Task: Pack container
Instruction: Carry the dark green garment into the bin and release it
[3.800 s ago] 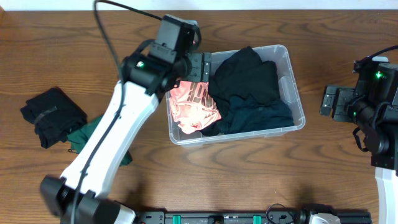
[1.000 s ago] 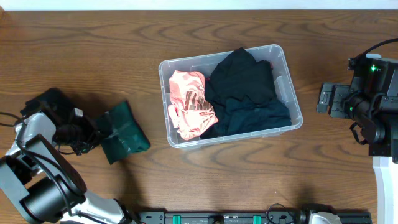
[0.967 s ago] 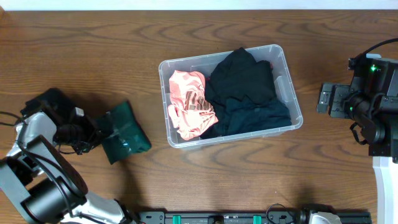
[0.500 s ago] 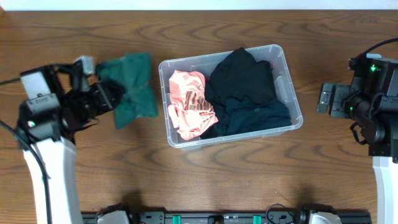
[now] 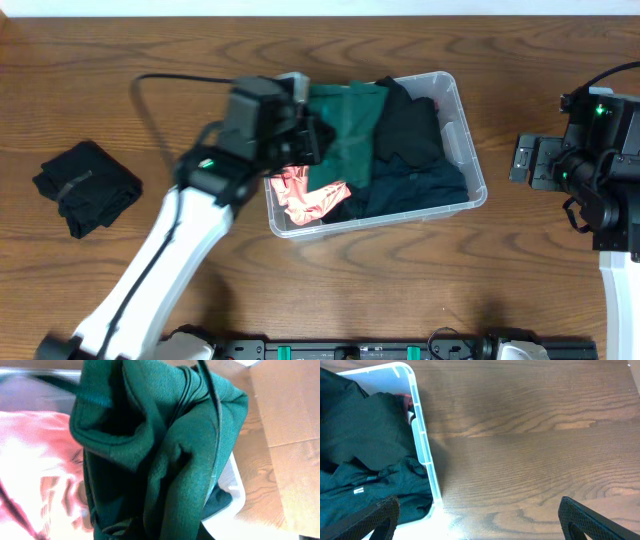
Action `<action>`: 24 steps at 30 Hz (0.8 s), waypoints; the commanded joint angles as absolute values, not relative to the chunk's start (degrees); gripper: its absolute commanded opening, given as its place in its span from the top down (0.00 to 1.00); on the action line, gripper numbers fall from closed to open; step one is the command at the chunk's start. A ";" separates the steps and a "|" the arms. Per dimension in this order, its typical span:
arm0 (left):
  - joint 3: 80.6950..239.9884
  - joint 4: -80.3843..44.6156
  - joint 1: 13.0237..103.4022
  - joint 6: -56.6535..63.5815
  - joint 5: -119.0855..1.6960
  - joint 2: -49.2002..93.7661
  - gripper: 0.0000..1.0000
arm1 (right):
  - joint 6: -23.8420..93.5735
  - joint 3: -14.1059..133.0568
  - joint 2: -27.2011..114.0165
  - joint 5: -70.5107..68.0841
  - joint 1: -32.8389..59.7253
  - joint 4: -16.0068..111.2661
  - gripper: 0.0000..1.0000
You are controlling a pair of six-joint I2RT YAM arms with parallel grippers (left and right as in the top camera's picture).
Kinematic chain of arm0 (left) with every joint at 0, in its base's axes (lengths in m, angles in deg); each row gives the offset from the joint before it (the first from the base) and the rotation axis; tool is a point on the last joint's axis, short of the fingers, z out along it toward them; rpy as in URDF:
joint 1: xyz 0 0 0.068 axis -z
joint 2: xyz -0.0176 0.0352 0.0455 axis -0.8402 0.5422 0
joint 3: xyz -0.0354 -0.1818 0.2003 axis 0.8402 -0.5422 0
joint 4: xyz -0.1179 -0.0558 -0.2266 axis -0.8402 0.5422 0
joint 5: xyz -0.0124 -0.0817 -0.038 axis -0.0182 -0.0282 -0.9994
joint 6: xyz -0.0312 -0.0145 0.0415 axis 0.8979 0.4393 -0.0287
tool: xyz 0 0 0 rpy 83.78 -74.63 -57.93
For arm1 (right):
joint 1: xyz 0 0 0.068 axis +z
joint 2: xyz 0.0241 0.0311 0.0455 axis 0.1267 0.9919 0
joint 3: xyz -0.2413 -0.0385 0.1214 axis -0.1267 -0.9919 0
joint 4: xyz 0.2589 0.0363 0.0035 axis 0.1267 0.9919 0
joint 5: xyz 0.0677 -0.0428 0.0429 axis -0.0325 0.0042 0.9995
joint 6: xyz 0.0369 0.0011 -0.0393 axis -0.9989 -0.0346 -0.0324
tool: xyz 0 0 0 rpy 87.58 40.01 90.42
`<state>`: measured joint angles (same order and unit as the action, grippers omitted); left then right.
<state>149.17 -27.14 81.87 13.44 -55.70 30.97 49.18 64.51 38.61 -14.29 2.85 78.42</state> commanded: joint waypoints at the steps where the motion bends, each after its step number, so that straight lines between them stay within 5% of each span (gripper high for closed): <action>1: 149.92 -29.57 84.12 20.61 -52.82 35.74 0.94 | 48.59 64.75 38.65 -15.21 2.42 78.52 0.01; 11: 149.92 -23.01 84.61 23.41 -47.68 43.87 0.94 | 48.59 64.67 38.65 -15.21 2.42 78.55 0.01; 12: 149.92 -22.53 84.56 23.08 -46.83 43.74 0.86 | 48.59 64.67 38.65 -15.21 2.42 78.55 0.01; 13: 149.92 -22.53 84.41 21.92 -46.48 43.47 0.63 | 48.59 64.64 38.65 -15.21 2.42 78.55 0.01; 15: 150.20 -22.83 83.56 19.50 -46.35 42.69 0.02 | 48.59 64.64 38.65 -15.19 2.42 78.52 0.01; 24: 154.88 -18.66 80.69 8.33 -35.99 32.72 0.02 | 48.61 64.60 38.65 -15.04 2.42 78.72 0.01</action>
<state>151.88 -20.26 80.85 14.64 -44.23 38.69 49.18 64.51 38.61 -14.45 2.85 78.55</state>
